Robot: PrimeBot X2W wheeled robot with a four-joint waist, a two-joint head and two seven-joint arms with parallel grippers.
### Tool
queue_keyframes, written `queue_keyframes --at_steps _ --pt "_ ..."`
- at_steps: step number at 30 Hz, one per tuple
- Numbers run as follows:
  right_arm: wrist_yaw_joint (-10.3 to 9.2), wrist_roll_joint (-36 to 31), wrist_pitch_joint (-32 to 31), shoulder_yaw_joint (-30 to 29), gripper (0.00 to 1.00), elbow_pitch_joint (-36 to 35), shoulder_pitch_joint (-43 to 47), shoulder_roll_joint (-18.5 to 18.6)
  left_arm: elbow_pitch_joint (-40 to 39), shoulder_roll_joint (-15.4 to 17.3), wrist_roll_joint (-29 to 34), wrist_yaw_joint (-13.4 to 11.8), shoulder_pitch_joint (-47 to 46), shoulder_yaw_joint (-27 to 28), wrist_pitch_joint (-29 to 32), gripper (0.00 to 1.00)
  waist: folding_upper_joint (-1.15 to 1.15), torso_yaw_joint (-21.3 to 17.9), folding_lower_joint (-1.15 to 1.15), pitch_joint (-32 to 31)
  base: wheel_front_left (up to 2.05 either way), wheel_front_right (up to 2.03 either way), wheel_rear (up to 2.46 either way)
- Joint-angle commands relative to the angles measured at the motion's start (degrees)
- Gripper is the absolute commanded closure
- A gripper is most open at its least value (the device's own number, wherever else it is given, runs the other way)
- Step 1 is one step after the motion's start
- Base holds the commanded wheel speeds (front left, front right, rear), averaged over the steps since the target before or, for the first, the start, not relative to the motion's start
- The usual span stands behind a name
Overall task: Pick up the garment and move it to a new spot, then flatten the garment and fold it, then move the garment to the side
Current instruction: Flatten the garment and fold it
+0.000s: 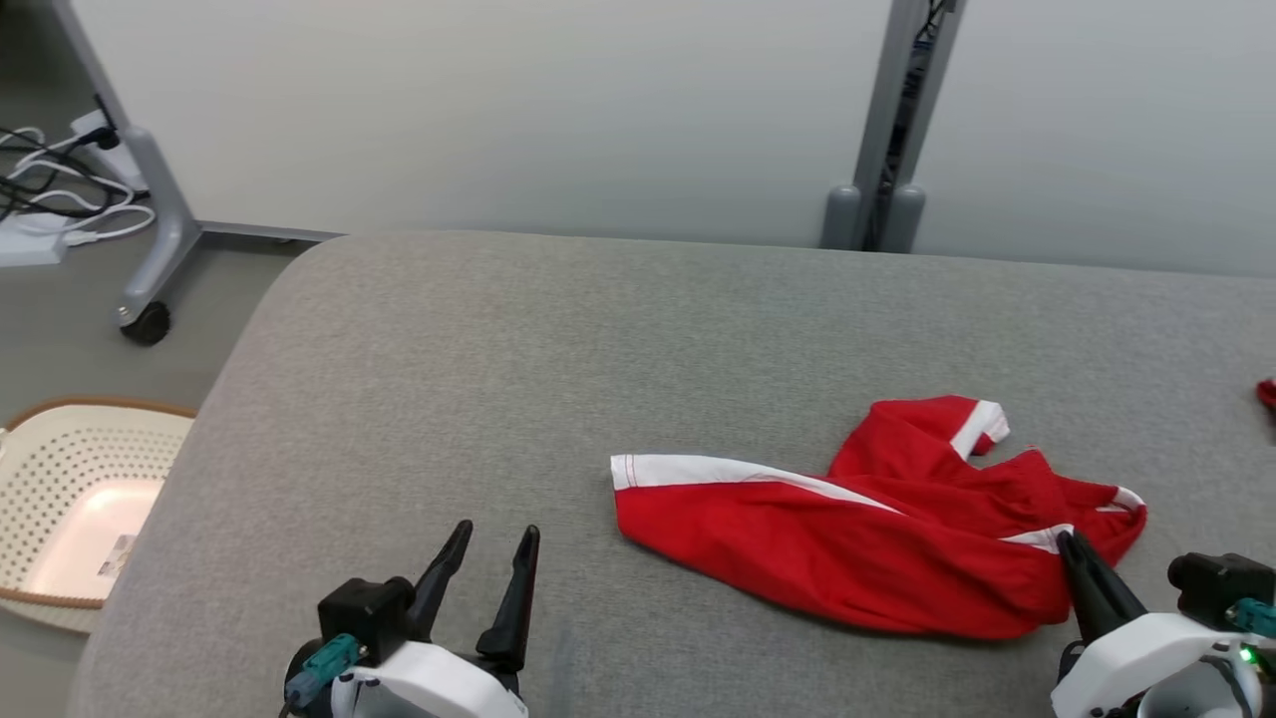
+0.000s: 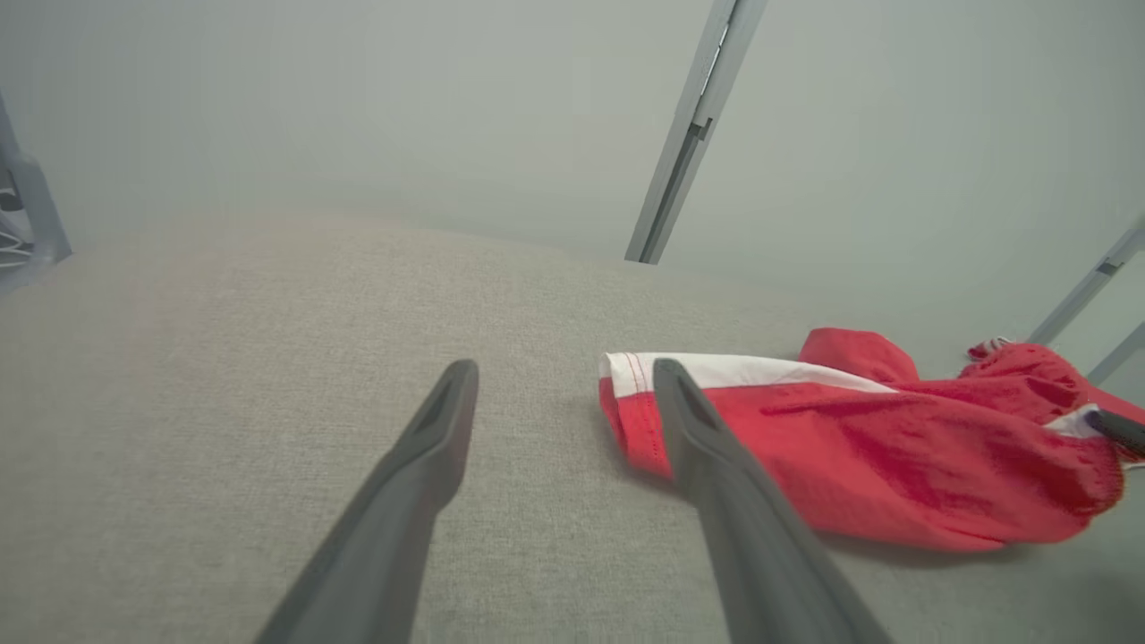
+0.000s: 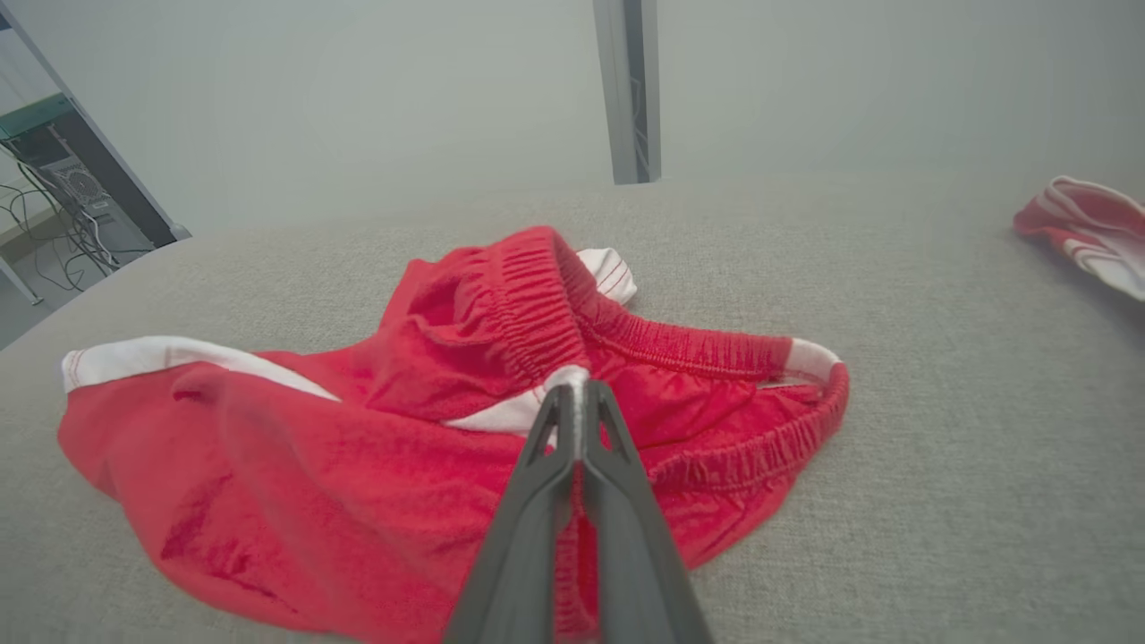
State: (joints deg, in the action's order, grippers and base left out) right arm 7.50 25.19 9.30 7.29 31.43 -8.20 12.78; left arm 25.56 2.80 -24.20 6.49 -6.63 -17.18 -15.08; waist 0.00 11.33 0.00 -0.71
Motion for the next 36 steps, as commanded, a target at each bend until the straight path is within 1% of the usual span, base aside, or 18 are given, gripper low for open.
queue_keyframes --at_steps 1,5,10,14,16,26,27,32,36 --pt "-0.02 0.06 -0.56 0.04 1.0 -0.81 0.59 -0.11 1.03 0.24 -0.22 0.29 -1.75 -0.53 -0.04 0.0 0.0 -1.57 0.0 0.13 0.0 0.0 0.0" --pt "-0.02 -0.46 -1.75 1.16 1.0 -2.36 1.28 -0.31 5.55 0.25 -2.21 0.74 -3.69 -3.16 -0.04 0.0 0.0 -3.57 0.0 0.37 0.0 0.0 0.0" --pt "-0.02 -1.1 -2.7 2.42 1.0 -3.49 1.42 -0.26 11.35 0.24 -5.18 1.07 -8.49 -6.36 -0.04 0.0 0.0 -5.35 0.0 1.26 0.0 0.0 0.0" --pt "-0.02 -1.76 -3.35 3.32 1.0 -3.6 1.47 -0.4 13.93 0.27 -7.98 1.1 -12.26 -8.62 -0.04 0.0 0.0 -6.38 0.0 2.27 0.0 0.0 0.0" --pt "-0.02 -1.74 -3.49 3.64 1.0 -3.61 1.58 -0.41 15.34 0.49 -9.64 1.08 -13.69 -10.7 -0.04 0.0 0.0 -6.76 0.0 2.59 0.0 0.0 0.0" --pt "-0.02 -0.32 -3.87 6.32 1.0 -3.78 1.48 0.4 18.26 3.99 -18.71 1.09 -19.8 -21.16 0.55 0.0 0.0 -7.42 0.0 3.63 0.0 0.0 0.0" --pt "-0.02 -0.32 -3.87 6.32 1.0 -3.78 1.48 0.4 18.26 3.99 -18.71 1.09 -19.8 -21.16 0.55 0.0 0.0 -7.42 0.0 3.63 0.0 0.0 0.0" --pt "-0.02 -0.27 -3.5 6.98 1.0 -3.68 0.4 0.64 18.41 5.99 -24.96 1.09 -23.21 -25.18 2.72 0.0 0.0 -7.64 0.0 4.78 0.0 0.0 0.0" --pt "-0.02 -0.55 -3.32 7.41 1.0 -3.46 -0.43 0.52 18.68 7.03 -29.58 1.09 -25.71 -28.72 6.53 0.0 0.0 -8.19 0.0 6.02 0.0 0.0 0.0"
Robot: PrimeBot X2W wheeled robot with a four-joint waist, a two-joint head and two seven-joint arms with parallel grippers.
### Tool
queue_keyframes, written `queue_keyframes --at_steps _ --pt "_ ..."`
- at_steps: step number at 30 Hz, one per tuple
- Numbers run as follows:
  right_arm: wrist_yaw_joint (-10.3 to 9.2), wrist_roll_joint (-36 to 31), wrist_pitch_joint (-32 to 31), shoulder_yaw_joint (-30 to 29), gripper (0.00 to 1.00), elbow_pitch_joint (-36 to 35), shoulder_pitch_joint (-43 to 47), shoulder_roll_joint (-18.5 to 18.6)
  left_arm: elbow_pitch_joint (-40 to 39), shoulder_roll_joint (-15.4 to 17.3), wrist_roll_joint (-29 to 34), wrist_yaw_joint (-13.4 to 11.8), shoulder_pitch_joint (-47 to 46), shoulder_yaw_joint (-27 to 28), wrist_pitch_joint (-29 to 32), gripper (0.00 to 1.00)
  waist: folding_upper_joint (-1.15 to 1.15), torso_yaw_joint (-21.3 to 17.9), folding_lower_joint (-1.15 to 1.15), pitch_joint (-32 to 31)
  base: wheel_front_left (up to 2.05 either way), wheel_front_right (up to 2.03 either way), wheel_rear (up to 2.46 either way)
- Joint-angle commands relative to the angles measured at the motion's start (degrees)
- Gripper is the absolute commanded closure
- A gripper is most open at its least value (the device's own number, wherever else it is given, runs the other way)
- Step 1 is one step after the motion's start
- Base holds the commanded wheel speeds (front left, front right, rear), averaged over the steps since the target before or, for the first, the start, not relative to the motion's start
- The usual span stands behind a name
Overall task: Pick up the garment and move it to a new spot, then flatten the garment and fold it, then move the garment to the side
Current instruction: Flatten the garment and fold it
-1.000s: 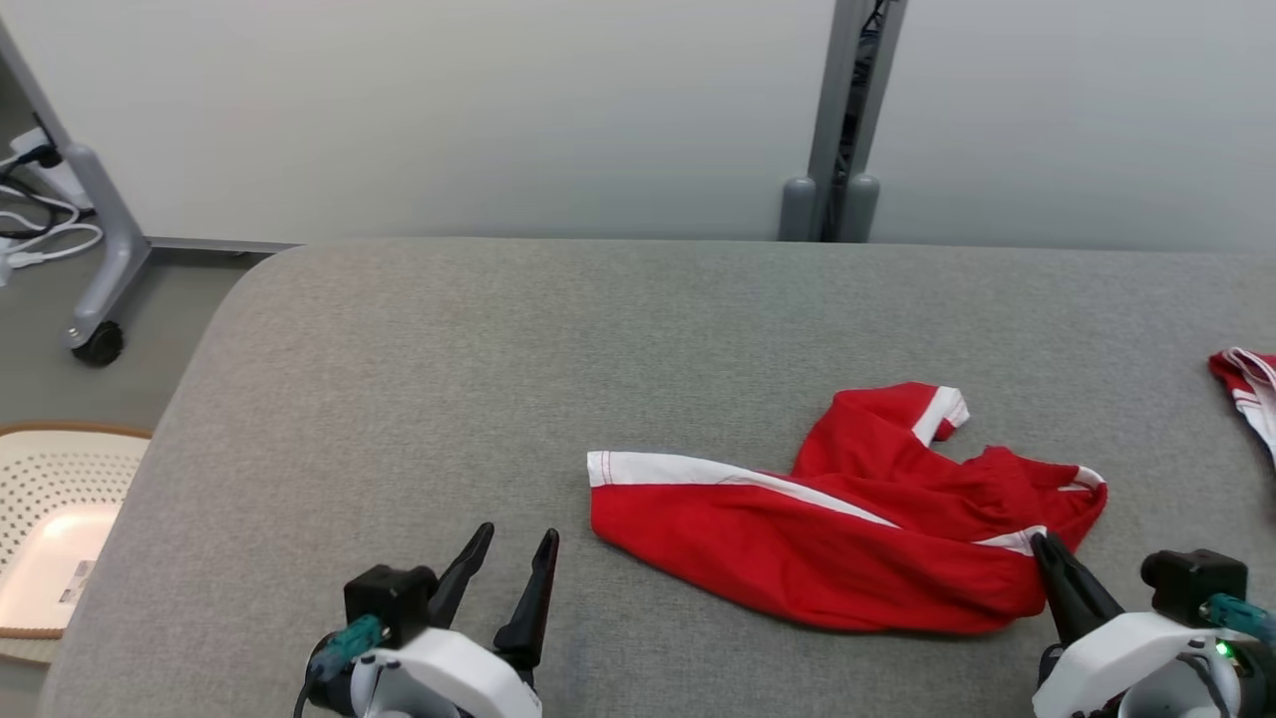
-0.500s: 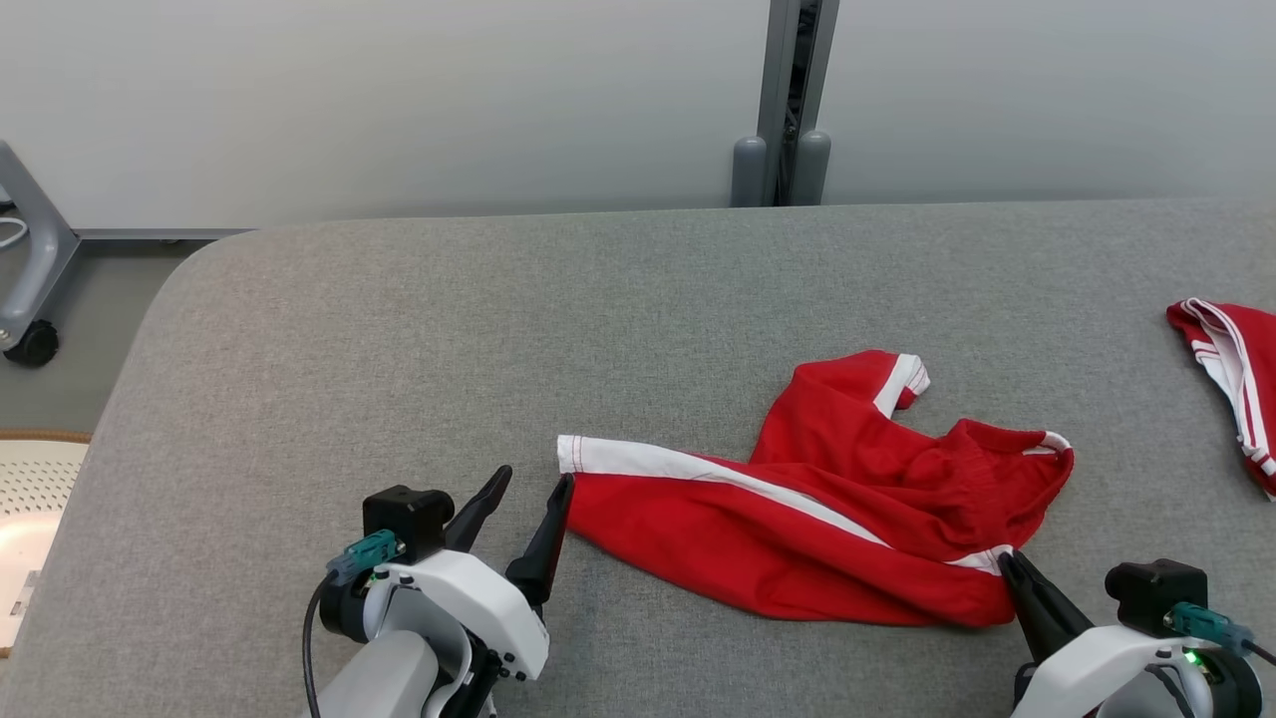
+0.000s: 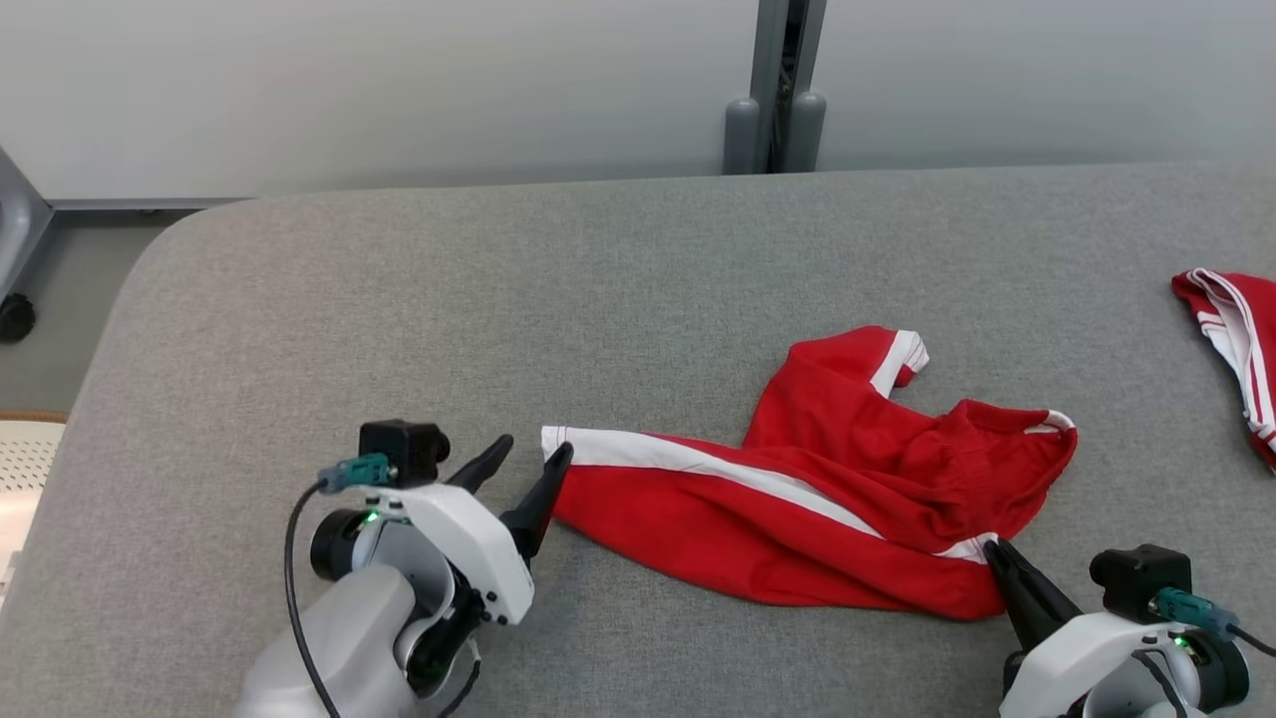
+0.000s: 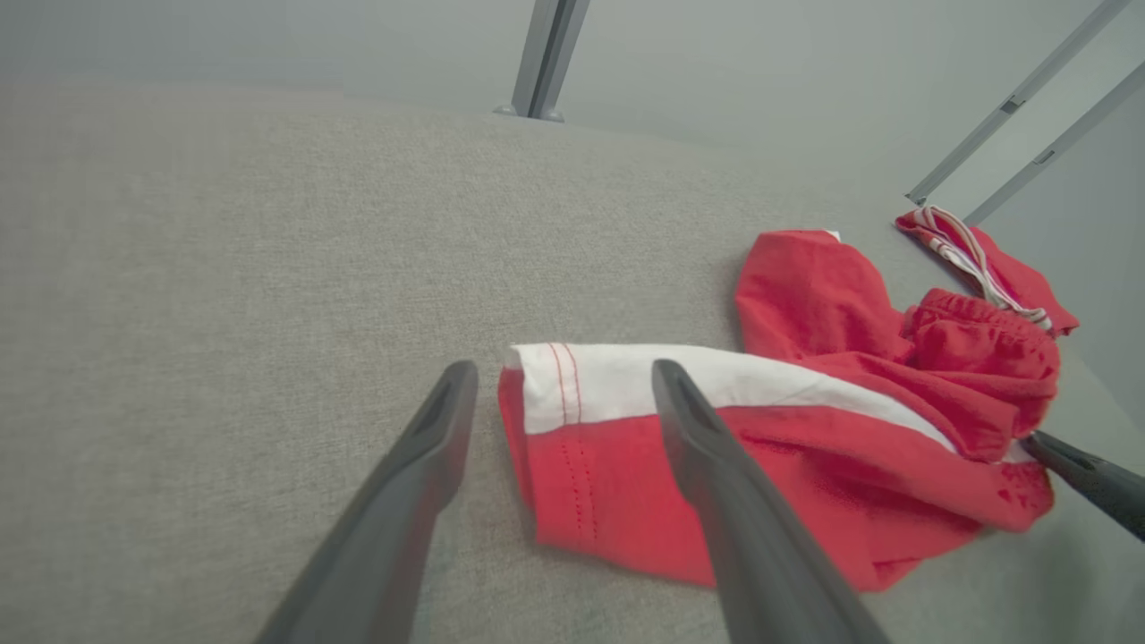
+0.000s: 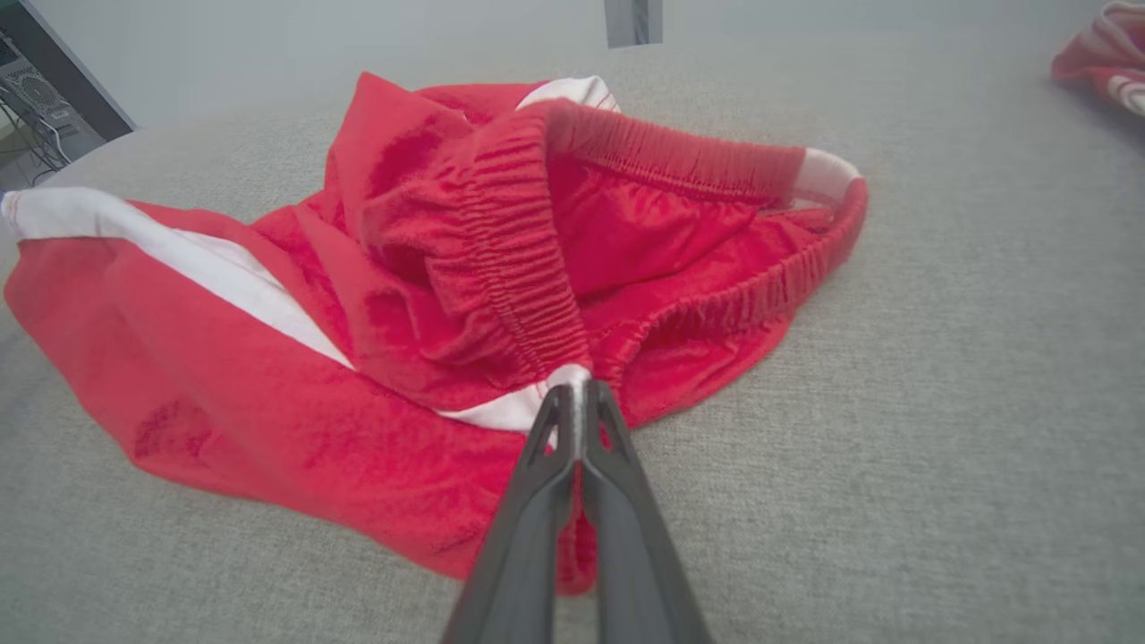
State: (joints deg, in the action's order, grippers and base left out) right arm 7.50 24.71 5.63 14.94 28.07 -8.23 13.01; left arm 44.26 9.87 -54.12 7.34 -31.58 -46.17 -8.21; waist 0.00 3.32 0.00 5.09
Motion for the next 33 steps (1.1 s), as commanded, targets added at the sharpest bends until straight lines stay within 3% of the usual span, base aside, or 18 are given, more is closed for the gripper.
queue_keyframes --at_steps 1,18,33 --pt "-0.02 -0.14 0.42 -0.15 1.0 -0.06 -0.69 0.25 -0.12 0.36 -0.9 0.24 -1.59 -0.27 0.16 0.0 0.0 -0.31 0.0 0.56 0.0 0.0 0.0" --pt "-0.02 -0.79 1.48 0.63 1.0 1.65 -2.94 0.26 -1.28 3.31 -15.8 0.24 -6.56 -9.89 8.59 0.0 0.0 -2.08 0.0 3.47 0.0 0.0 0.0" --pt "-0.02 -1.35 1.32 0.4 1.0 2.6 -3.59 -0.05 -4.67 5.88 -21.36 0.24 -9.21 -16.79 4.31 0.0 0.0 -1.41 0.0 3.57 0.0 0.0 0.0"
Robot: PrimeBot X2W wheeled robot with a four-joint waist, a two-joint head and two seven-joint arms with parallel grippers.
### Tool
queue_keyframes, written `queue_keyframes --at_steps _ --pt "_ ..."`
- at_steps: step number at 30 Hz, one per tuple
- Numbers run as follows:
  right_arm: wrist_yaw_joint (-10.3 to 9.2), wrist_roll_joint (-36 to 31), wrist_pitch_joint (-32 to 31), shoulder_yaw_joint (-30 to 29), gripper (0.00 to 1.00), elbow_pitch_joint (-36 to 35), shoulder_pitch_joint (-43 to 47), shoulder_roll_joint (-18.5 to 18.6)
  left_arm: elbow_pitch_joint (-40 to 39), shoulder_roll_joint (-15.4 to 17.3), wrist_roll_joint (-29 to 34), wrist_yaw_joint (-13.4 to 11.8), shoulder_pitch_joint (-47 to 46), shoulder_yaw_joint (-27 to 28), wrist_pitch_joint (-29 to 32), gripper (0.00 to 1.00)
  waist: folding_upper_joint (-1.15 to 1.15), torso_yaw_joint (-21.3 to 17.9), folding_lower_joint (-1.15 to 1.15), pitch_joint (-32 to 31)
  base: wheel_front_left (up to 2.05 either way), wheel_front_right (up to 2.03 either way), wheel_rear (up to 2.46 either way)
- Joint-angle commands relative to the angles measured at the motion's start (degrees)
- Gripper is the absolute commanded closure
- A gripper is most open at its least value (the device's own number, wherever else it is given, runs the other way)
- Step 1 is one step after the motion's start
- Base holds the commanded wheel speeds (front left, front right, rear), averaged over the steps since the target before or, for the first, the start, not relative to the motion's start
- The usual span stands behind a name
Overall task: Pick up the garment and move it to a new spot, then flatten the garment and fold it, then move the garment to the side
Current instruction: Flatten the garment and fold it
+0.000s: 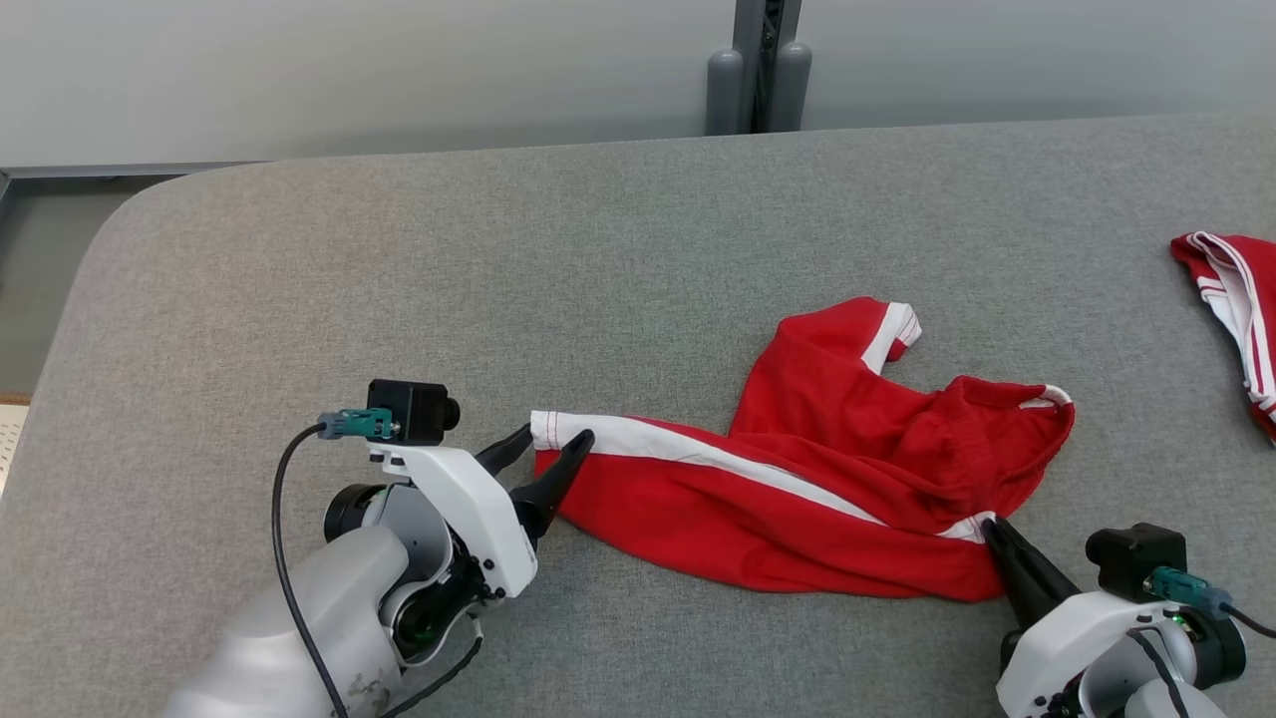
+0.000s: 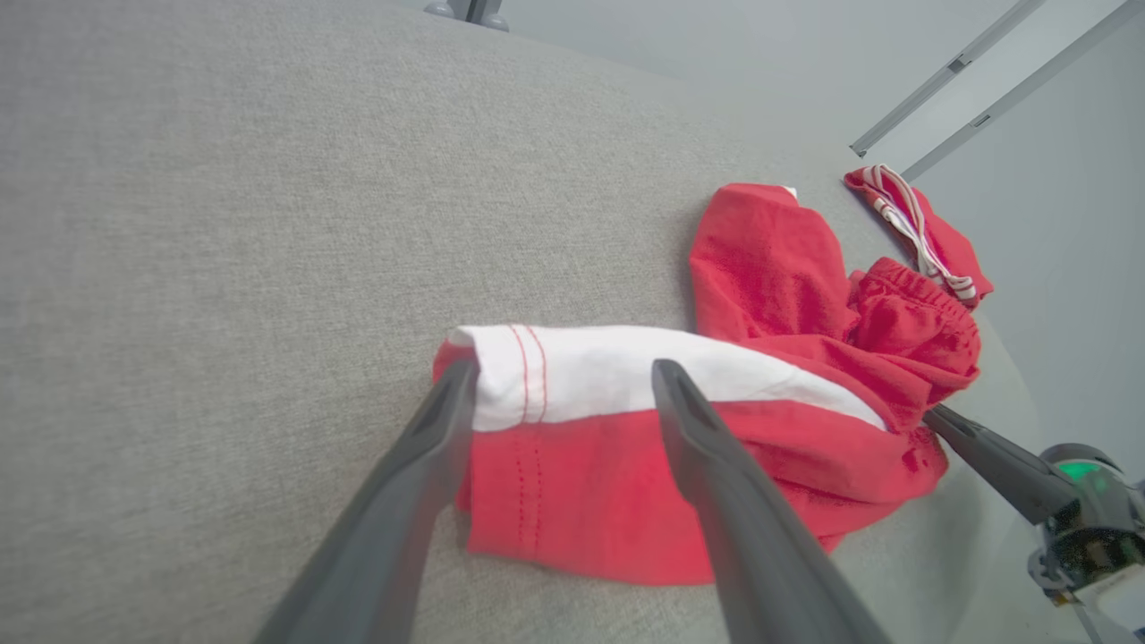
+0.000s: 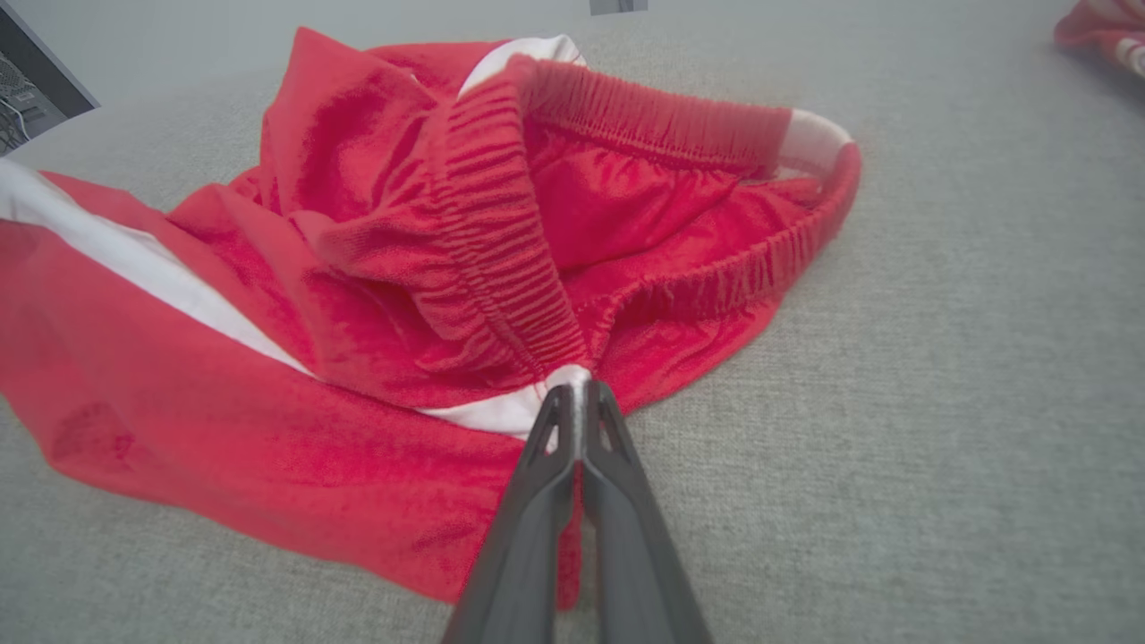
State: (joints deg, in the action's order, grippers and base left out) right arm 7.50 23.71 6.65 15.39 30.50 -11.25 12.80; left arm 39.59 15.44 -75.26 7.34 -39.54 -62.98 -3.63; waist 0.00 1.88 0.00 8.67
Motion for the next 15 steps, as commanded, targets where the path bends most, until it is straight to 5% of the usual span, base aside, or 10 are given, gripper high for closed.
queue_keyframes --at_steps 1,6,7,8,9,15 --pt "-0.02 -0.4 0.31 -0.05 1.0 0.21 -0.63 0.12 -0.19 0.45 -0.75 0.24 -1.23 -0.34 -0.34 0.0 0.0 0.04 0.0 -0.02 0.0 0.0 0.0" --pt "-0.02 -0.75 0.33 0.06 1.0 0.07 -0.99 -0.16 -1.88 1.41 -2.6 0.24 -1.55 -2.14 -1.0 0.0 0.0 -0.03 0.0 0.24 0.0 0.0 0.0" --pt "-0.02 -0.68 0.33 0.04 1.0 0.05 -1.03 -0.16 -2.25 1.59 -3.06 0.24 -1.68 -2.52 -0.97 0.31 0.0 -0.06 0.0 0.31 0.0 0.0 0.0" --pt "-0.02 -0.7 0.36 0.04 1.0 0.07 -1.03 -0.13 -2.59 1.7 -3.43 0.24 -1.8 -2.89 -0.89 0.77 0.0 -0.08 0.0 0.38 0.0 0.0 0.0" --pt "-0.02 -0.74 0.38 0.04 1.0 0.11 -1.04 -0.09 -2.76 1.87 -3.77 0.24 -2.01 -3.23 -0.96 1.0 0.0 -0.1 0.0 0.44 0.0 0.0 0.0" --pt "-0.02 -0.89 0.28 -0.14 1.0 0.28 -1.19 -0.15 -2.67 2.6 -5.23 0.24 -2.44 -5.0 -2.2 1.0 0.0 -0.16 0.0 0.36 0.0 0.0 0.0"
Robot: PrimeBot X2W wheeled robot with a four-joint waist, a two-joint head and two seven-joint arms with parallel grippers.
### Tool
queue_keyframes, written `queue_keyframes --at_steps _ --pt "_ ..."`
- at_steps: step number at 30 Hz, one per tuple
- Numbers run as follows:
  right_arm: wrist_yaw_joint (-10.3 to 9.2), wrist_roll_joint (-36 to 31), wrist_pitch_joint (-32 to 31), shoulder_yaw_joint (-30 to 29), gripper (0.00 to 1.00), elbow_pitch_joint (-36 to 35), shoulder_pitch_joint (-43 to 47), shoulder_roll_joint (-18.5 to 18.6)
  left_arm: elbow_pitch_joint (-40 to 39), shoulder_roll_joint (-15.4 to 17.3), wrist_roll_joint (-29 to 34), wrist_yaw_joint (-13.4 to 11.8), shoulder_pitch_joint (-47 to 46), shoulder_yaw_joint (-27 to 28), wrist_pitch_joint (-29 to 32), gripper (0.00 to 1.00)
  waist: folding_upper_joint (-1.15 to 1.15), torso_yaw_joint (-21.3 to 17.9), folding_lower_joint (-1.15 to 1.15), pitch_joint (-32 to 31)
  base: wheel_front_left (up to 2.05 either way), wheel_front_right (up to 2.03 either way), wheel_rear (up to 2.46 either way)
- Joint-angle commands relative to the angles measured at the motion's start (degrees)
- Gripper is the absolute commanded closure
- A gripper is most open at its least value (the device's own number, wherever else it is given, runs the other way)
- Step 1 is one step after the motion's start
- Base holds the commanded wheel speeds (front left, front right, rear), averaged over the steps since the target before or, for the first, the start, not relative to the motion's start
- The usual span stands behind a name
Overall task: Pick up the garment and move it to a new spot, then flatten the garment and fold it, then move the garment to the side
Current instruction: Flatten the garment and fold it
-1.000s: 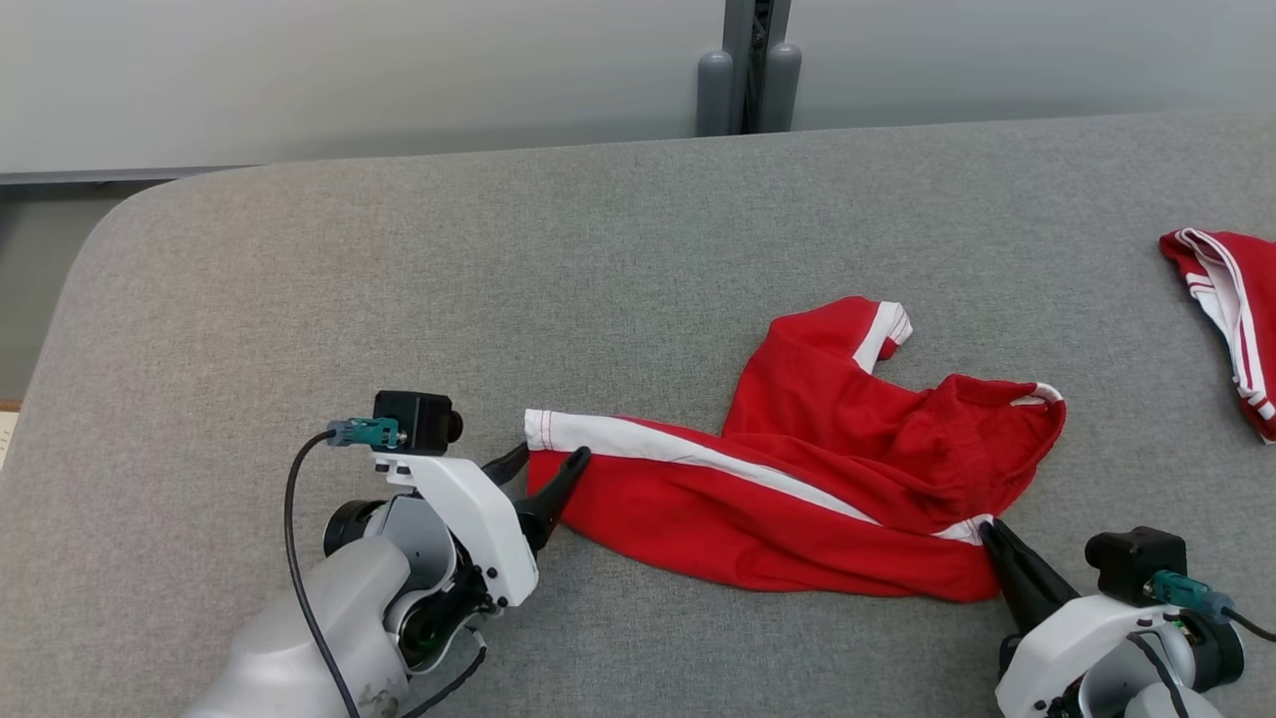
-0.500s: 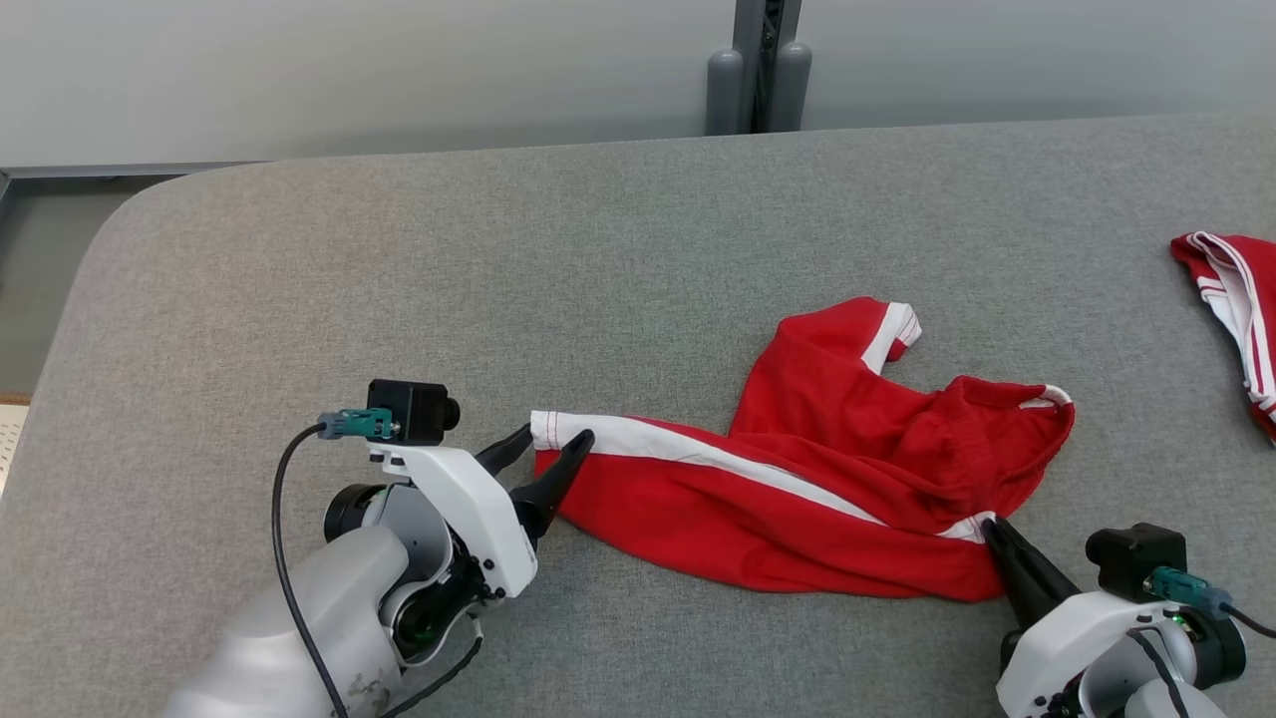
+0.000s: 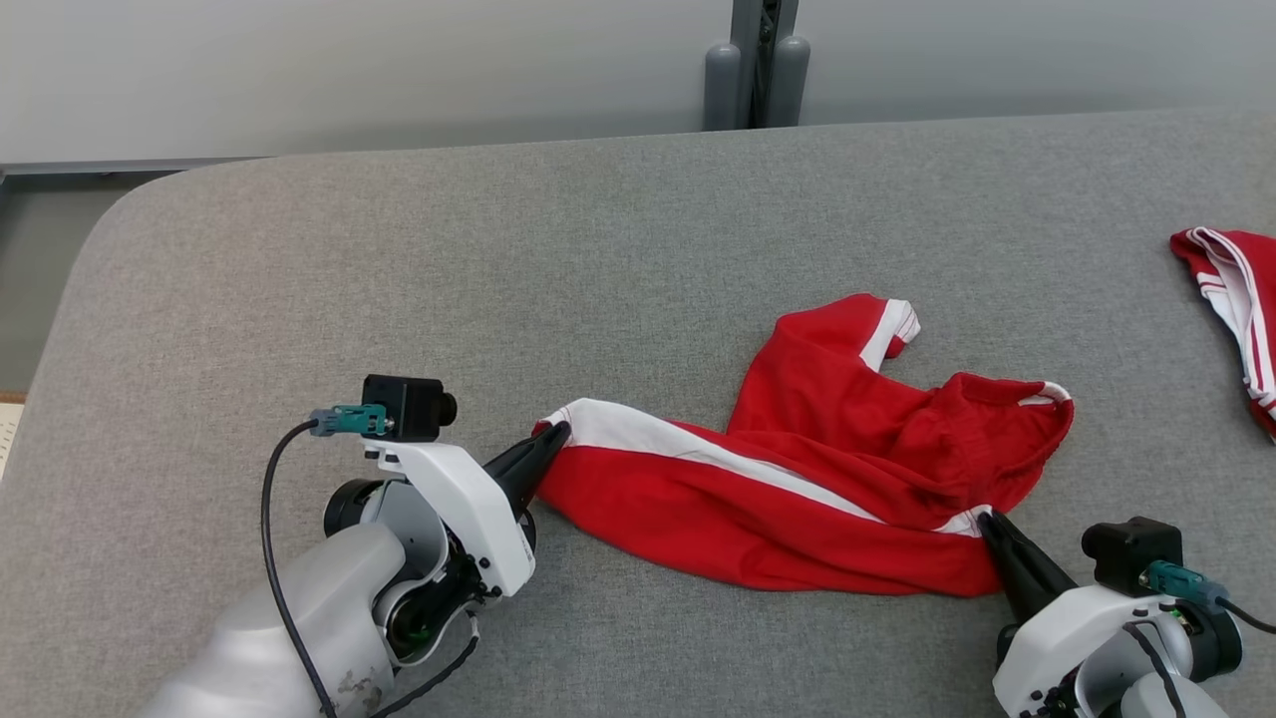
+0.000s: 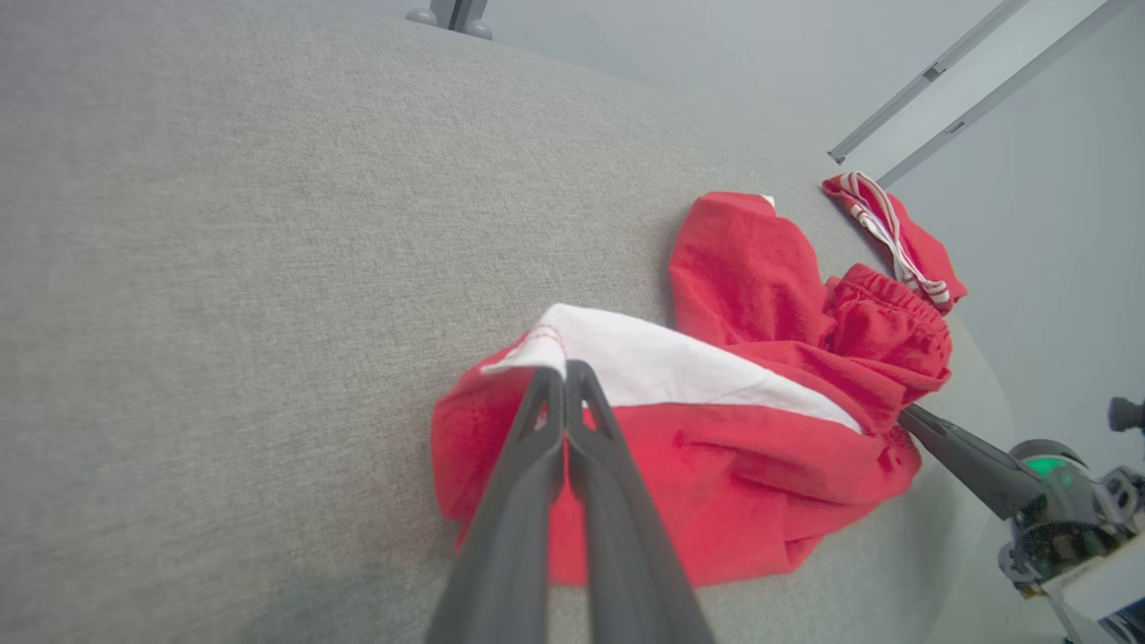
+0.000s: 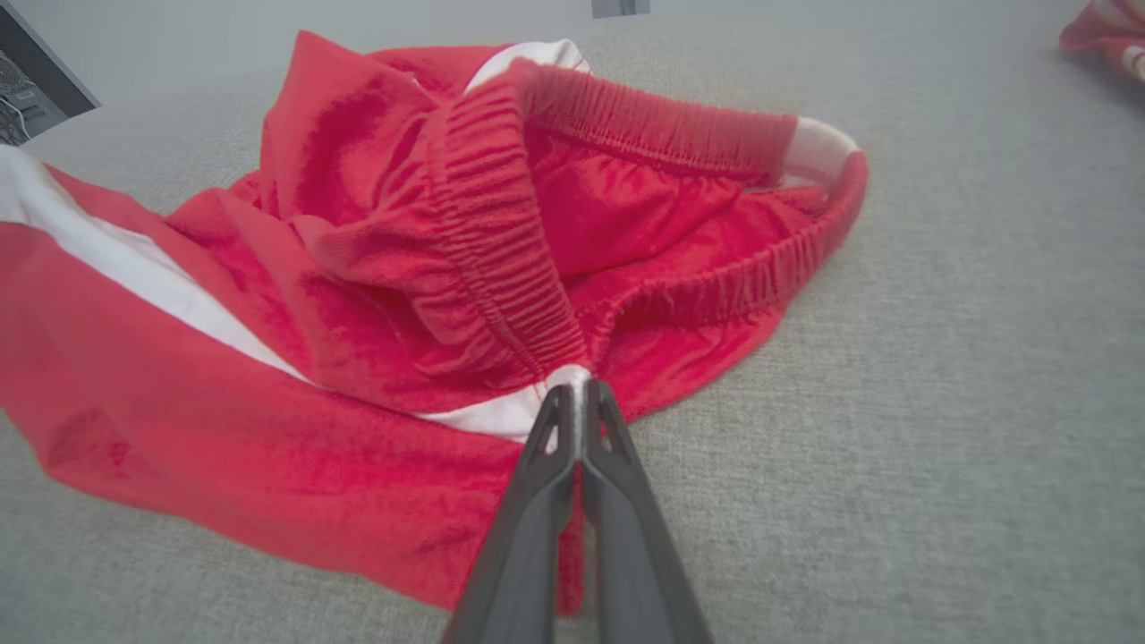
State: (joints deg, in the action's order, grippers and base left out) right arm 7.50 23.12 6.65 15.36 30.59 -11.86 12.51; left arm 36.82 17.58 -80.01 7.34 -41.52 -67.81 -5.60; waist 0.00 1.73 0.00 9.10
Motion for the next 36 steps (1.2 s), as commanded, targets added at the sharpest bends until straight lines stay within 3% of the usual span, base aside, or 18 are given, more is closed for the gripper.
queue_keyframes --at_steps 1,10,18,23,30,36 --pt "-0.02 -0.33 0.29 -0.12 1.0 0.23 -0.53 0.13 0.18 0.49 -0.53 0.24 -0.55 -0.45 -0.42 1.0 0.0 0.01 0.0 -0.18 0.0 0.0 0.0" --pt "-0.02 1.23 1.52 -0.6 1.0 -0.32 -0.08 0.12 1.07 0.68 -0.46 0.25 -1.34 -2.14 -4.66 1.0 0.0 0.65 0.0 -2.01 0.0 0.0 0.0" --pt "-0.02 12.05 -0.28 -0.07 1.0 -6.54 -1.83 1.12 1.36 1.8 1.98 0.25 -0.03 -2.02 -9.14 1.0 0.0 1.69 0.0 -6.5 0.0 0.0 0.0" --pt "-0.02 17.07 -2.74 0.38 1.0 -10.0 -4.21 3.92 -0.02 3.26 3.86 0.24 -0.06 2.09 -9.57 1.0 0.0 2.91 0.0 -9.32 0.0 0.0 0.0" --pt "-0.01 28.82 -6.14 -0.1 1.0 -13.87 -10.31 3.89 -1.84 4.9 7.9 0.24 -1.85 9.15 -9.57 1.0 0.0 4.14 0.0 -12.4 0.0 0.0 0.0" --pt "-0.01 34.53 -8.35 0.22 1.0 -12.91 -15.61 3.52 0.08 5.18 8.41 0.24 -4.2 9.24 -9.2 1.0 0.0 4.72 0.0 -14.06 0.0 0.0 0.0"
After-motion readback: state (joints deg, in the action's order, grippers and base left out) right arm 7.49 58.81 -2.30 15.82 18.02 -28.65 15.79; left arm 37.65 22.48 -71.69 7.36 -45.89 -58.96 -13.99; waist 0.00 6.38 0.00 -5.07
